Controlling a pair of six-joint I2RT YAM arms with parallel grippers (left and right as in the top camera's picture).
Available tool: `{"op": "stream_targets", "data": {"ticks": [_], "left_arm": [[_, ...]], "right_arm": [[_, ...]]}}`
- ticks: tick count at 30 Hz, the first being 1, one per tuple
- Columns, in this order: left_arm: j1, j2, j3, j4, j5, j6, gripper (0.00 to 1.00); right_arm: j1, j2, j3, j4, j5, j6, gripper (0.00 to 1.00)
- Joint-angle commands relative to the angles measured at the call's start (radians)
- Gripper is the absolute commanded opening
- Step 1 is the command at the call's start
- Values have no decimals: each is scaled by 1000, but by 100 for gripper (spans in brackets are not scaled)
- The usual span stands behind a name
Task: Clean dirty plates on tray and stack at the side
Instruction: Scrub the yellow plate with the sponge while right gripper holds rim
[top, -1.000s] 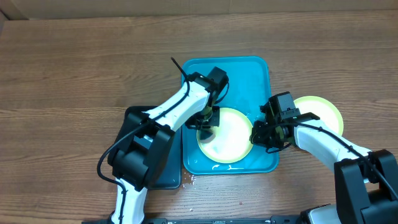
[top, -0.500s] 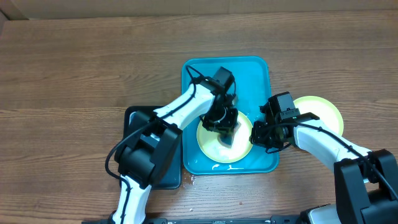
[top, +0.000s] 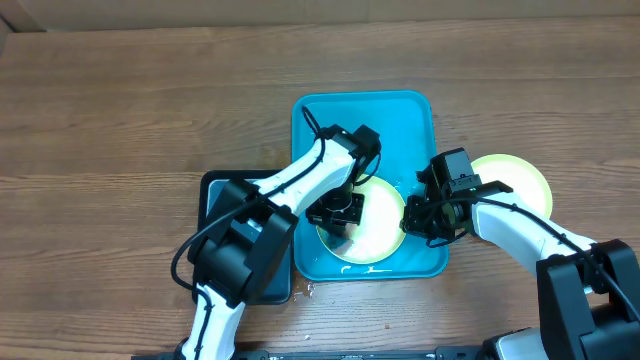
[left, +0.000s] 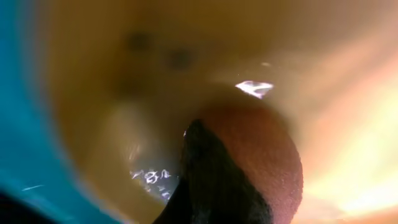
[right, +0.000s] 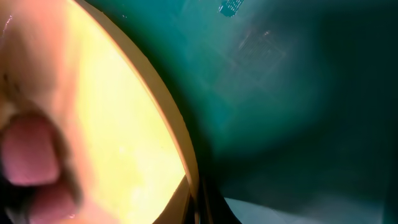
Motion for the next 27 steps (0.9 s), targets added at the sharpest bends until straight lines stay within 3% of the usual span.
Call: {"op": "stream_targets", "data": {"ticks": [1, 5, 9, 13, 17, 20, 27], "left_arm": [[45, 33, -13, 4, -429, -87, 4], [65, 33, 20, 32, -431, -90, 4], [84, 33, 30, 103, -311, -85, 4], [92, 34, 21, 214, -50, -37, 4], [84, 44, 7, 354, 313, 39, 4], [71, 58, 7, 409, 467, 77, 4], [40, 60, 7, 424, 536, 153, 4]], "right_arm": [[2, 32, -13, -13, 50, -2, 4], [2, 32, -13, -15, 51, -2, 4], [2, 32, -13, -17, 51, -3, 4], [2, 32, -13, -18, 51, -3, 4], [2, 32, -13, -18, 51, -2, 4], [2, 32, -13, -17, 51, -3, 4], [2, 32, -13, -16, 51, -2, 4]]}}
